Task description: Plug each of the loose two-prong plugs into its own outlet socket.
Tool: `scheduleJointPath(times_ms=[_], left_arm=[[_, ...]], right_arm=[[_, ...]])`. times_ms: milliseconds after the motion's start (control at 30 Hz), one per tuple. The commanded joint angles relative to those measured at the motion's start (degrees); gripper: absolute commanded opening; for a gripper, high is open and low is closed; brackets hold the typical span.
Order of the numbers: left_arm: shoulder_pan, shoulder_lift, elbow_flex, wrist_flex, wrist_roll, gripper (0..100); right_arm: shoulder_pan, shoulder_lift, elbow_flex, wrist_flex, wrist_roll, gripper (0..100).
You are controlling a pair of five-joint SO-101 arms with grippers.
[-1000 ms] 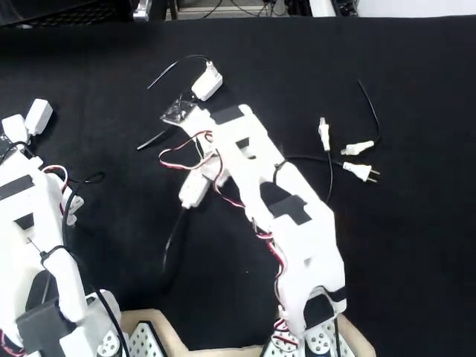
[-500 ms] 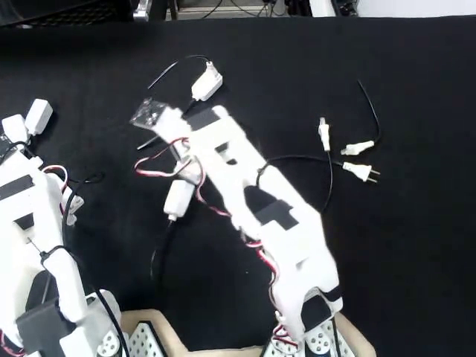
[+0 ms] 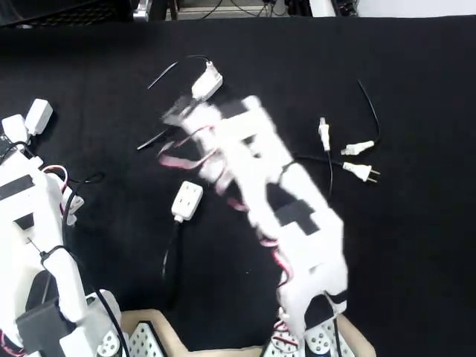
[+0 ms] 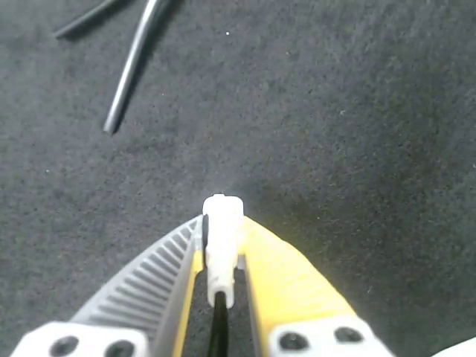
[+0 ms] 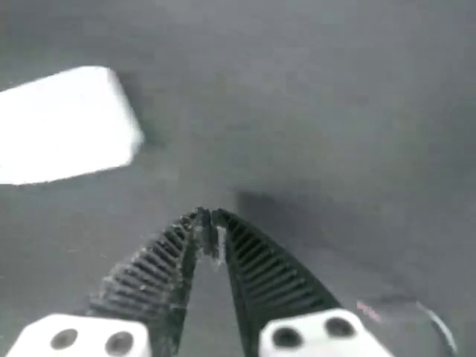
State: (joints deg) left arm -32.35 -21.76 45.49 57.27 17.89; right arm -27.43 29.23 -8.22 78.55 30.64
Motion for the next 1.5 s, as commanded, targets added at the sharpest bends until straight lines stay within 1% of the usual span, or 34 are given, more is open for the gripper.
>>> scheduleJointPath(times_ms=[0, 300, 400, 467, 567, 700, 800, 900, 1033, 1133, 1267, 1367, 1467], left_arm=[[-0.4, -0.97, -1.63, -0.97, 0.7, 3], [-0.48, -0.97, -1.63, -0.97, 0.7, 3], [-0.48, -0.97, -1.63, -0.97, 0.7, 3], [-0.48, -0.97, -1.8, -0.97, 0.79, 3], [0.04, -0.97, -2.07, -1.23, 0.79, 3], [2.51, -0.97, -2.07, -4.04, 0.7, 3], [5.49, -0.97, -3.74, -3.69, 0.44, 3], [9.1, -0.97, -6.29, -2.2, -0.26, 3], [17.01, -1.05, -10.86, 1.93, -6.95, 3], [21.58, -1.05, -16.66, 7.21, -10.73, 3], [25.8, -0.53, -24.4, 12.22, -14.42, 3], [30.37, -0.35, -27.56, 14.15, -21.36, 3], [35.3, -0.35, -27.74, 14.42, -28.57, 3]], right_arm=[[-5.89, -3.56, 3.21, -4.22, -0.09, 1.5], [-6.51, -3.38, 3.38, -13.89, 0.0, 1.5], [-6.42, -3.74, 3.38, -14.24, -0.09, 1.5], [-5.54, -4.53, 2.95, -11.69, 0.35, 1.5], [0.09, -7.87, 0.48, -4.13, 0.26, 1.5], [11.96, -13.41, 0.13, 3.34, -1.05, 1.5], [19.16, -15.16, 5.14, 4.31, -3.34, 1.5], [23.47, -14.9, 12.0, 2.81, -3.78, 1.5], [25.67, -14.73, 24.4, -6.59, -3.78, 1.4], [25.85, -14.73, 32.04, -14.15, -5.19, 1.3], [26.11, -16.57, 33.54, -16.26, -9.23, 1.3], [26.9, -17.8, 35.47, -18.46, -12.13, 1.3], [26.9, -18.33, 35.82, -18.81, -12.84, 1.3]])
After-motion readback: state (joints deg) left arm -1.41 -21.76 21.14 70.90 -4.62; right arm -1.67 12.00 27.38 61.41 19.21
